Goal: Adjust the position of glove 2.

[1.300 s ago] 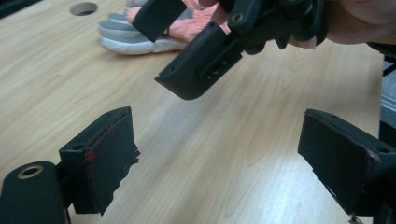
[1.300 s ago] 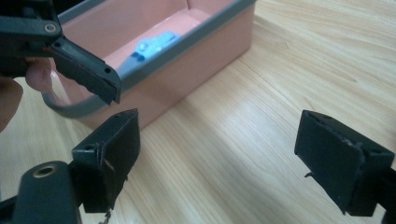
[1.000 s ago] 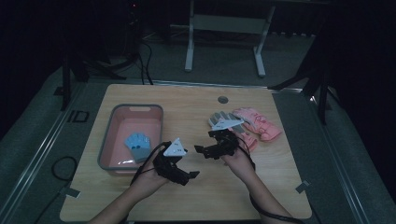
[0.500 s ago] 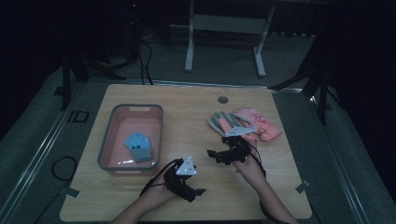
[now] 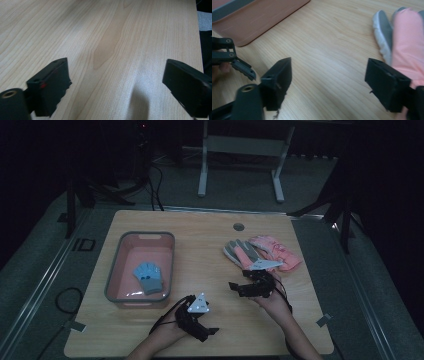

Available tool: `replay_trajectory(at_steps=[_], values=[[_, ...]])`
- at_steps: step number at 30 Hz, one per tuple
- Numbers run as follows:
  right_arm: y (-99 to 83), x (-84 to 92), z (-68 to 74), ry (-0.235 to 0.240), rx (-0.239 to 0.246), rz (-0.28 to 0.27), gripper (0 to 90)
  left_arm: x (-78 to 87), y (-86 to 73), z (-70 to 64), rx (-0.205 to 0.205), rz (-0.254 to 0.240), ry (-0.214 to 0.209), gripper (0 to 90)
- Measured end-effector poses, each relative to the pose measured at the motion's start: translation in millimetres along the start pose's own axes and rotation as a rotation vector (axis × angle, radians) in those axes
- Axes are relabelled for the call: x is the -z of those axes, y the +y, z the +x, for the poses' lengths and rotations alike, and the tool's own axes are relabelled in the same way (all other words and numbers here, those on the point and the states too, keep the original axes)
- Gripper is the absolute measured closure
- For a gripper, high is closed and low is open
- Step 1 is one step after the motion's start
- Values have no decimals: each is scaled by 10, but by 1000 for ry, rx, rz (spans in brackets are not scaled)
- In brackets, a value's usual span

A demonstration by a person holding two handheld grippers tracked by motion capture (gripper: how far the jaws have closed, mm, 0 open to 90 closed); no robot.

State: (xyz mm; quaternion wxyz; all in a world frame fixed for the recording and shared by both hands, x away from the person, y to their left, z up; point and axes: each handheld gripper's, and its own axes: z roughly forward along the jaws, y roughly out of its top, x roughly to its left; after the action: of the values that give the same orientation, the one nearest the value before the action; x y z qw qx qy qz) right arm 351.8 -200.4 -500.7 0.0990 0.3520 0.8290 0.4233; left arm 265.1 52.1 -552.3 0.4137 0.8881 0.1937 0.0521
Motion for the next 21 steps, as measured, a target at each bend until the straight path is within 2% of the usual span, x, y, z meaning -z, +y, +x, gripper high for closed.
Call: replay_trajectory(at_steps=[2,4,6,10,13,15,21], values=[[-5,51,-62,-32,14,-3,341,-1,1,-28,-22,-12,23,20],[-7,78,-111,-62,24,6,359,-6,1,-31,-19,-10,20,20],[-12,105,-165,-91,46,26,418,-12,-7,-28,-19,-7,16,20],[-10,146,-313,-125,26,37,488,-29,-24,-34,-15,8,17,20],[12,163,-393,-131,9,41,548,-34,-32,-33,-15,24,13,20],[63,173,-510,-142,-6,39,611,-39,-32,-41,-17,32,21,20],[251,85,-832,-175,-15,46,657,-57,-56,-45,-12,41,12,20]])
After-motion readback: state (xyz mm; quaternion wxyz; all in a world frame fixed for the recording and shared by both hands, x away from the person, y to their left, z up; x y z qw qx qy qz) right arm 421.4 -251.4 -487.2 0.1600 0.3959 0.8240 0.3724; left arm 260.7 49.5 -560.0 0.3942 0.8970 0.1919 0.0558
